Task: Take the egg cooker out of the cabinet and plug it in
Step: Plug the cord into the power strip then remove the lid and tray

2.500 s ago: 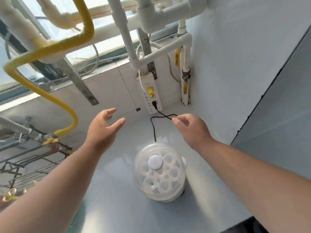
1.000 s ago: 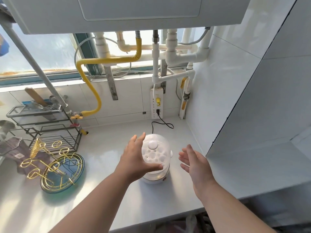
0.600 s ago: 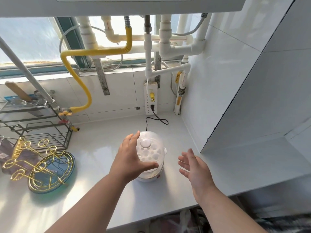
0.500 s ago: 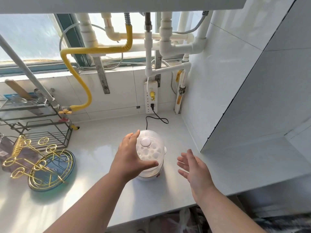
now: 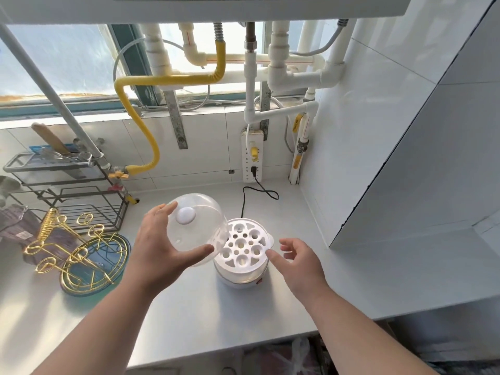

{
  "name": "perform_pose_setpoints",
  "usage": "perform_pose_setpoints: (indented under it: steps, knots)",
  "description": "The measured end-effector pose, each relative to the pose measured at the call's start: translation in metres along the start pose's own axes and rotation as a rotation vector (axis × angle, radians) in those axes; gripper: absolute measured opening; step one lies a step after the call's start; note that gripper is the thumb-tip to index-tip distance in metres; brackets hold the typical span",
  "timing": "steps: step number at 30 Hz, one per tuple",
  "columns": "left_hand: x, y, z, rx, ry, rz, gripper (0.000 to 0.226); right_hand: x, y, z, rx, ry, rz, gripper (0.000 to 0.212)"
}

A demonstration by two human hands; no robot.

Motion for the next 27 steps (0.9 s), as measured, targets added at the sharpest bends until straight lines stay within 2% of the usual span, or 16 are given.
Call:
perform_pose_setpoints:
  steps: [3, 6, 8, 11, 13, 22, 27]
  knots:
    - [0.006, -0.01, -0.011, -0.004, -0.034, 0.004, 0.125, -0.013, 0.01, -0.01, 0.156, -0.077, -0.004, 0.047]
    - [0.011, -0.012, -0.021, 0.006, -0.058, 0.016, 0.121, -0.026, 0.009, 0.001, 0.128, 0.05, 0.106, 0.039]
    - [0.012, -0.015, -0.026, 0.005, -0.066, 0.033, 0.119, -0.035, 0.013, 0.019, 0.031, 0.203, 0.111, 0.032]
    - [0.013, -0.019, -0.033, -0.012, -0.076, 0.044, 0.118, -0.039, 0.022, 0.04, -0.266, 0.446, 0.071, 0.031]
    - [0.014, -0.02, -0.035, -0.009, -0.08, 0.049, 0.117, -0.039, 0.026, 0.047, -0.392, 0.541, 0.065, 0.027]
    - [0.017, -0.018, -0.043, 0.002, -0.082, 0.05, 0.116, -0.049, 0.035, 0.049, -0.475, 0.524, 0.082, 0.038]
    - [0.01, -0.017, -0.042, 0.006, -0.087, 0.052, 0.117, -0.051, 0.04, 0.041, -0.49, 0.53, 0.035, 0.023]
Point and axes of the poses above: each hand's wrist, its own x-axis away from the middle knuckle, its own y-axis out of the palm, z = x × y, the point moved 6 cm from there along -x, towards the middle knuckle, and after that the axes turned 3 degrees about x, right-handed, at the moved point
